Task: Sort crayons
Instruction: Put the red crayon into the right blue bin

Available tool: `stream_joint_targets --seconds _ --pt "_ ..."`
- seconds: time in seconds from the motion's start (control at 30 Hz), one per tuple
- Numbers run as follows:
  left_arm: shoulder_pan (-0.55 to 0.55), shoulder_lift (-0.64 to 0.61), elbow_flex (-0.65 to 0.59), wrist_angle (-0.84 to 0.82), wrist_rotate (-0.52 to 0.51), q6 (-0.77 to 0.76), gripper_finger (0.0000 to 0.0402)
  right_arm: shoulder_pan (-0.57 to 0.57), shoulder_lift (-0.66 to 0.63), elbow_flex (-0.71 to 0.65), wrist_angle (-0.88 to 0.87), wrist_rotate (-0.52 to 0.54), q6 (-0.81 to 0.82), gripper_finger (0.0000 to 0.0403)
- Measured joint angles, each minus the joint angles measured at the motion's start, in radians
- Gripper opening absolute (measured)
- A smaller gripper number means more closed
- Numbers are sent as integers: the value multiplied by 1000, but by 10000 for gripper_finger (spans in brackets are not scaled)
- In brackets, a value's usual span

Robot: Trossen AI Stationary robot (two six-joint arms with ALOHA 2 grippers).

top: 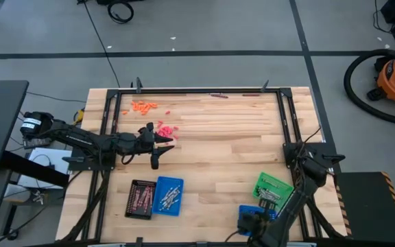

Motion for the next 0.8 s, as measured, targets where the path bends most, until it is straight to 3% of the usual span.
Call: stream_joint_targets --seconds 0.63,0.8 --pt "0 0 0 -1 0 4 149 -9 2 -193 252 -47 -114 41" --pt "0 0 0 -1 0 4 149 -10 2 -215 247 -48 -102 45"
